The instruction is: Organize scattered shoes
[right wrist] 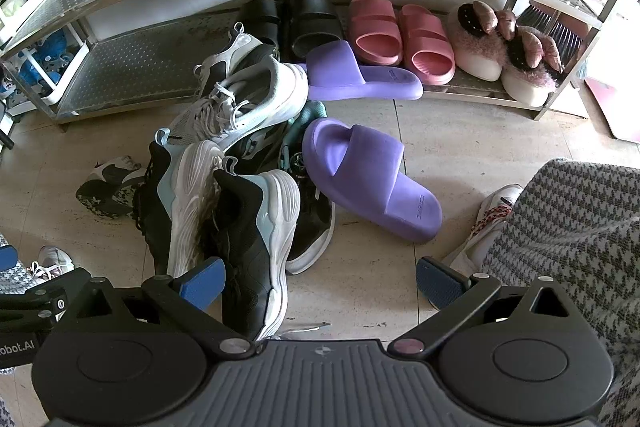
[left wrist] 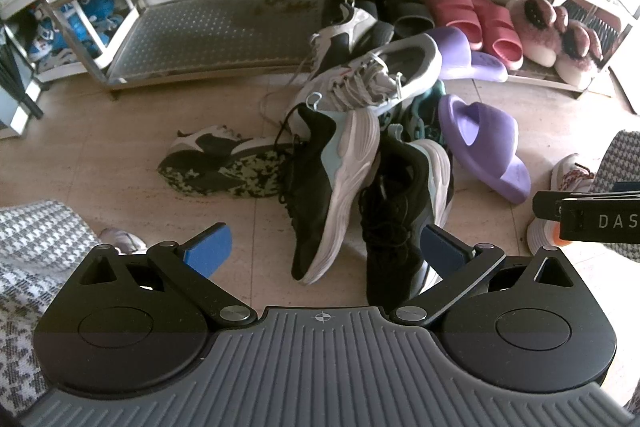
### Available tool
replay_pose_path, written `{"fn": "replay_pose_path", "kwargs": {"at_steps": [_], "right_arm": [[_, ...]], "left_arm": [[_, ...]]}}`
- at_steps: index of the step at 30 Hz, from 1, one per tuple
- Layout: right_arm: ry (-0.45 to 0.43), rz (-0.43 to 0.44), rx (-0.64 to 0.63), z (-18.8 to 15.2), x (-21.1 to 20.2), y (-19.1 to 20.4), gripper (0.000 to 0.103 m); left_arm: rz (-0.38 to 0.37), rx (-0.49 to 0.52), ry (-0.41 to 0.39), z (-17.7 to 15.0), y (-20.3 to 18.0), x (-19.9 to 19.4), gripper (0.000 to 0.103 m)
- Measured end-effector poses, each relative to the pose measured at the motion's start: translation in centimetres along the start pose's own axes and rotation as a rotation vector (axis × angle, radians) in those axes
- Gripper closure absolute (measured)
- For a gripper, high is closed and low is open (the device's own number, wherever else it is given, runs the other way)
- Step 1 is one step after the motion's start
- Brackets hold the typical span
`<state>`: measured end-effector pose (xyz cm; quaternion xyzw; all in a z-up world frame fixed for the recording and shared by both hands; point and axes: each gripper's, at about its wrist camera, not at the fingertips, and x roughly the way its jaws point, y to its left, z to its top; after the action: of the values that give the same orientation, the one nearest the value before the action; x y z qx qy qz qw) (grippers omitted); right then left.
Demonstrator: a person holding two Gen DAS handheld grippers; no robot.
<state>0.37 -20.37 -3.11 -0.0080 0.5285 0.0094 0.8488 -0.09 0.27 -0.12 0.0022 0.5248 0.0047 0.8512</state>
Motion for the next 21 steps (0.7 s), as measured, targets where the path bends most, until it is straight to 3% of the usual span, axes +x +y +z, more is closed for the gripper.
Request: {"fn": "replay_pose_path", "kwargs": {"at_steps": [21], "right_arm": [[0.008, 0.001, 0.0, 0.16, 0.03, 0.07, 0.001]], "left_arm": [[0.002, 0.001, 0.004, 0.02, 0.07, 0.02, 0.0]]}}
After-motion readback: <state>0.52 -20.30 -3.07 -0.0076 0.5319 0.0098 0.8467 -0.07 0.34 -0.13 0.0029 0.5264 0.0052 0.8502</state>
